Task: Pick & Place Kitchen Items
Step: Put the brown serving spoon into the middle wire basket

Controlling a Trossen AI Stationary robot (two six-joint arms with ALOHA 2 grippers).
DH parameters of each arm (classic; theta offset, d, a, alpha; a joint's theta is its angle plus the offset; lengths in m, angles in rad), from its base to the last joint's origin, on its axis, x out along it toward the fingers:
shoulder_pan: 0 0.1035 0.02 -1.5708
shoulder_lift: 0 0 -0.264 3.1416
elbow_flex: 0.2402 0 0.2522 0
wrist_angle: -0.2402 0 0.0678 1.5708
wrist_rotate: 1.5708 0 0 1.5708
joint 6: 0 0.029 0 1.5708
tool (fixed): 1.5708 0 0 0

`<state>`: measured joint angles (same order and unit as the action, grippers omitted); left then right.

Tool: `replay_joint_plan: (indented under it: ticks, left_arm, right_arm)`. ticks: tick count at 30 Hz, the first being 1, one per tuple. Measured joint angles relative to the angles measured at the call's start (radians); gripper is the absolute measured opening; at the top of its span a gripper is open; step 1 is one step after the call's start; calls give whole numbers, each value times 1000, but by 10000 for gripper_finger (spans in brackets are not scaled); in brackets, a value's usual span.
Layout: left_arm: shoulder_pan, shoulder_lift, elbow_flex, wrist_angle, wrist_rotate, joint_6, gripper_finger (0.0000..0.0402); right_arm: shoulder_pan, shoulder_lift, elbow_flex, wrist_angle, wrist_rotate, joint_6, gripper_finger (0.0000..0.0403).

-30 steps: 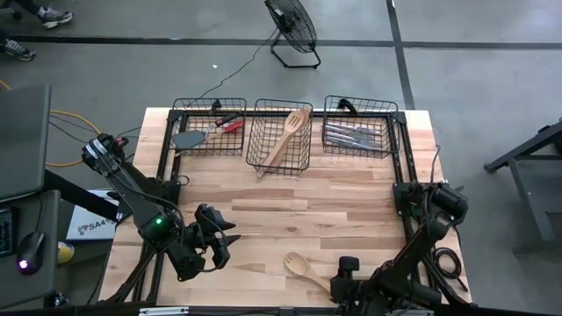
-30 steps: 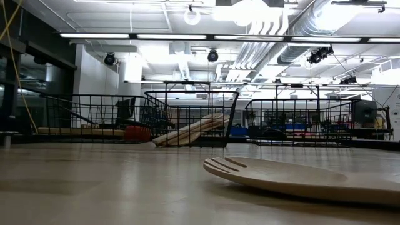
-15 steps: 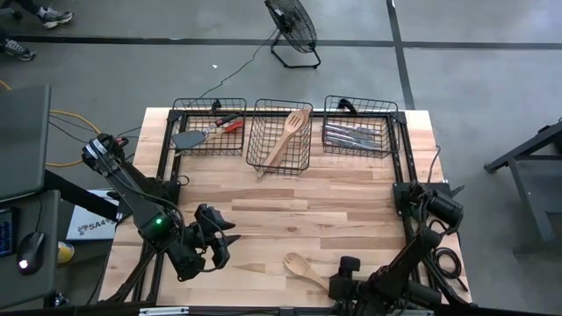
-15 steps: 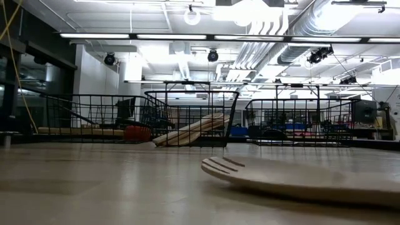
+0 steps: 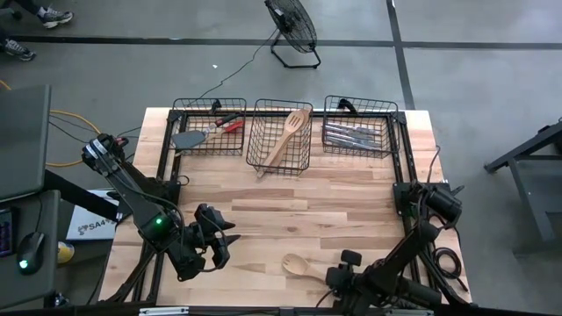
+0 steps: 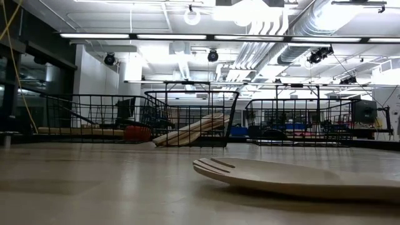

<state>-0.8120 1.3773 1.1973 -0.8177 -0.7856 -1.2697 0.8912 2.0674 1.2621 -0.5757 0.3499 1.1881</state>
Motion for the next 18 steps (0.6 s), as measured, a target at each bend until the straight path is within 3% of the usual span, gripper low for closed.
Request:
replay_joint_plan:
  ticks: [5,18]
  left_arm:
    - [0,0,0,0,0,0,172]
    - [0,0,0,1,-8,0,172]
  right_arm:
    - [-10,-2,-1,-7,-22,-3,68]
    - [-101,-69,-7,-41,-118,-24,66]
